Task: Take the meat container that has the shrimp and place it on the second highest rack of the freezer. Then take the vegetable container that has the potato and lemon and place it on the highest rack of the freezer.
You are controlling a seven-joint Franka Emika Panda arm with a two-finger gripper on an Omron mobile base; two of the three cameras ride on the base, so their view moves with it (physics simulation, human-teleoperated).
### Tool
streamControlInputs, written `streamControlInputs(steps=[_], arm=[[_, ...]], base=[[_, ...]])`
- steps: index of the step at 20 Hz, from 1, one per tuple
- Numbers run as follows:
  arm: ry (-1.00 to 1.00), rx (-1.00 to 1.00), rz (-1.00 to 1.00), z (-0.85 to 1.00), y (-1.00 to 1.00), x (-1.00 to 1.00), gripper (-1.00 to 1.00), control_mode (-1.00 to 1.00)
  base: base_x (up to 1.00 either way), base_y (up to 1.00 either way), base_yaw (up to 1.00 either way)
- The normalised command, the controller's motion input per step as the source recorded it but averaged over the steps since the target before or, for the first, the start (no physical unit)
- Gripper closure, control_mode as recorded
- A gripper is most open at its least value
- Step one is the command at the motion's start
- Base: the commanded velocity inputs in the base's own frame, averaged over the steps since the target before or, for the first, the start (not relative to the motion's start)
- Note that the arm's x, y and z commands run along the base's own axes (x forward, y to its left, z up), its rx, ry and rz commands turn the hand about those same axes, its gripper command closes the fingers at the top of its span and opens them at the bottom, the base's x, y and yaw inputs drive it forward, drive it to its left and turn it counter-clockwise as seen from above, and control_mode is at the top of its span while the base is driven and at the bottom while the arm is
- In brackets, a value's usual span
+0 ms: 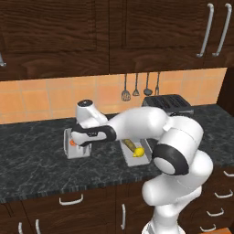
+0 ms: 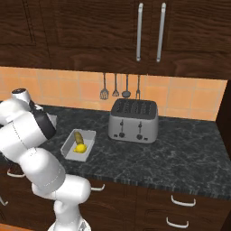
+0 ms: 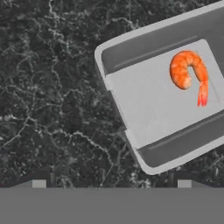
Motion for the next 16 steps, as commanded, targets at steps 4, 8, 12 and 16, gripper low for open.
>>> streamControlInputs(steps=[4, 8, 12, 16], arm=[[0.00, 0.00, 0.02, -0.31, -0.01, 0.44, -1.00, -1.00], [0.00, -0.01, 0.02, -0.49, 0.05, 0.24, -1.00, -1.00], [0.00, 0.00, 0.00, -0.24, 0.29, 0.09, -1.00, -1.00], [0.00, 0.00, 0.00, -0.14, 0.15, 0.04, -1.00, -1.00]], base=[[0.00, 0.00, 0.00], [0.00, 0.00, 0.00], [0.00, 0.00, 0.00], [0.00, 0.00, 0.00]])
